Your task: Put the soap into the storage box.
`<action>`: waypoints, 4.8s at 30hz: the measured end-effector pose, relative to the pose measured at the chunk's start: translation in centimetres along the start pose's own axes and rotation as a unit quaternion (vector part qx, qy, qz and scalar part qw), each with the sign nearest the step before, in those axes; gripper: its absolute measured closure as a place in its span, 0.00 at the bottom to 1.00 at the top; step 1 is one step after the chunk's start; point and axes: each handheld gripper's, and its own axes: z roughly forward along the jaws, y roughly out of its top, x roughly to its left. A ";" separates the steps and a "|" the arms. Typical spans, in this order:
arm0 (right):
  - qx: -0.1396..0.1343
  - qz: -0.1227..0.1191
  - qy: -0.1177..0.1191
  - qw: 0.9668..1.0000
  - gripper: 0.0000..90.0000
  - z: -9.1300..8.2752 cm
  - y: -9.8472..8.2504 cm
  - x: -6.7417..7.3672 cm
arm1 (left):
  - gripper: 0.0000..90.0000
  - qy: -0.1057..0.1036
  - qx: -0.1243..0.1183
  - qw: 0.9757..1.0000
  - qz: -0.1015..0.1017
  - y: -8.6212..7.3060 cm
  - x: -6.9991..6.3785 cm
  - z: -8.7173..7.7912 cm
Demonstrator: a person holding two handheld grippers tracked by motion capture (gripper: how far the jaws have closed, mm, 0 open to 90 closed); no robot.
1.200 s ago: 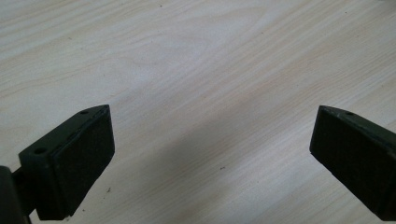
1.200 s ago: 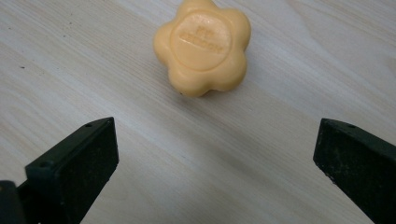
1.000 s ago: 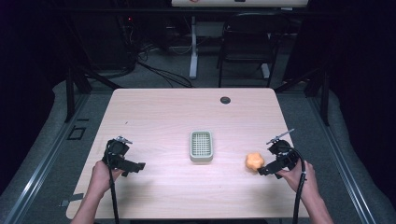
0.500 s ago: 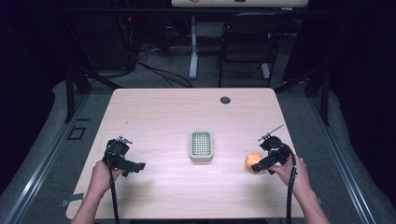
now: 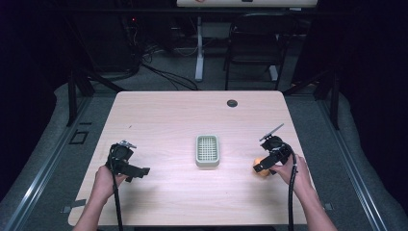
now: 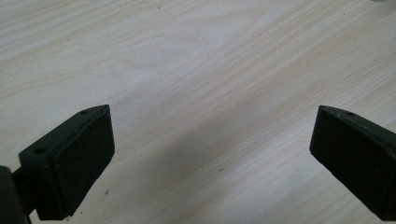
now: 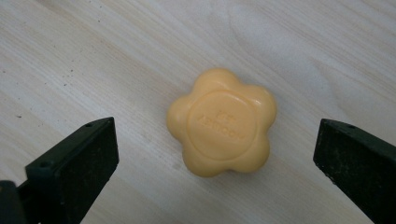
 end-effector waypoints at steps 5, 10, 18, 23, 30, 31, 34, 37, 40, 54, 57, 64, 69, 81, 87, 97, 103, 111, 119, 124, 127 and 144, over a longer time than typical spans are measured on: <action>0.001 0.007 0.000 1.000 0.00 0.8 0.6 0.0 | 0.00 0.000 0.000 1.000 0.000 0.0 0.0 0.0; 0.006 0.013 -0.006 1.000 0.02 1.5 0.8 0.0 | 0.00 0.000 0.000 1.000 0.001 0.0 0.0 0.0; 0.022 0.006 -0.009 1.000 0.14 2.0 1.0 0.1 | 0.00 0.000 0.000 1.000 0.001 0.0 0.0 0.0; 0.019 0.020 -0.012 1.000 0.18 2.6 0.9 0.1 | 0.00 0.000 0.000 1.000 0.001 0.0 0.0 0.0; 0.031 0.019 -0.012 0.999 0.26 2.8 0.9 0.0 | 0.00 0.000 0.001 1.000 0.001 0.0 0.0 0.0; 0.025 0.027 -0.014 0.999 0.26 3.0 0.9 0.1 | 0.00 0.000 0.001 1.000 0.001 0.0 0.0 0.0; 0.026 0.030 -0.014 0.999 0.27 3.3 0.8 0.1 | 0.00 0.000 0.002 1.000 0.002 0.0 0.0 0.0; 0.039 0.022 -0.015 0.999 0.27 3.2 0.9 -0.1 | 0.00 0.000 0.002 1.000 0.003 0.0 0.0 0.0; 0.044 0.021 -0.017 0.999 0.27 3.2 1.0 0.0 | 0.00 0.000 0.002 1.000 0.003 0.0 0.0 0.0; 0.063 0.025 -0.016 0.998 0.27 3.7 1.1 -0.2 | 0.00 -0.001 0.004 1.000 0.004 0.0 -0.1 0.1; 0.063 0.027 -0.011 0.998 0.27 3.7 1.1 -0.3 | 0.00 -0.002 0.005 1.000 0.004 0.0 -0.1 0.1; 0.060 0.040 -0.004 0.997 0.27 3.9 1.1 -0.3 | 0.00 -0.001 0.006 1.000 0.004 0.0 -0.2 0.1; 0.081 0.040 -0.009 0.996 0.28 4.0 1.6 -0.3 | 0.00 -0.002 0.005 1.000 0.004 0.0 -0.1 0.1; 0.084 0.036 -0.011 0.996 0.28 4.0 1.7 -0.2 | 0.00 -0.002 0.004 1.000 0.004 0.0 -0.1 0.1; 0.068 0.045 -0.005 0.997 0.28 3.9 1.6 -0.2 | 0.00 -0.002 0.004 1.000 0.004 0.0 -0.1 0.1; 0.077 0.032 -0.004 0.996 0.29 3.0 1.8 -0.4 | 0.00 -0.002 0.005 1.000 0.004 0.0 -0.1 0.1; 0.077 0.036 -0.002 0.996 0.29 3.0 1.8 -0.4 | 0.00 -0.002 0.004 1.000 0.004 0.0 -0.1 0.1; 0.089 0.024 -0.006 0.996 0.29 3.8 1.9 -0.3 | 0.00 -0.002 0.004 1.000 0.004 0.0 -0.1 0.1; 0.077 0.032 0.000 0.997 0.29 4.0 1.8 -0.3 | 0.00 -0.002 0.004 1.000 0.004 0.0 -0.1 0.1; 0.084 0.024 0.002 0.996 0.28 3.9 1.8 -0.4 | 0.00 -0.002 0.005 1.000 0.005 0.0 -0.1 0.1; 0.074 0.031 0.006 0.997 0.28 4.0 1.7 -0.4 | 0.00 -0.002 0.004 1.000 0.004 0.0 -0.1 0.1; 0.080 0.031 0.000 0.996 0.25 4.1 1.6 -0.5 | 0.00 -0.003 0.005 1.000 0.004 0.0 -0.1 0.1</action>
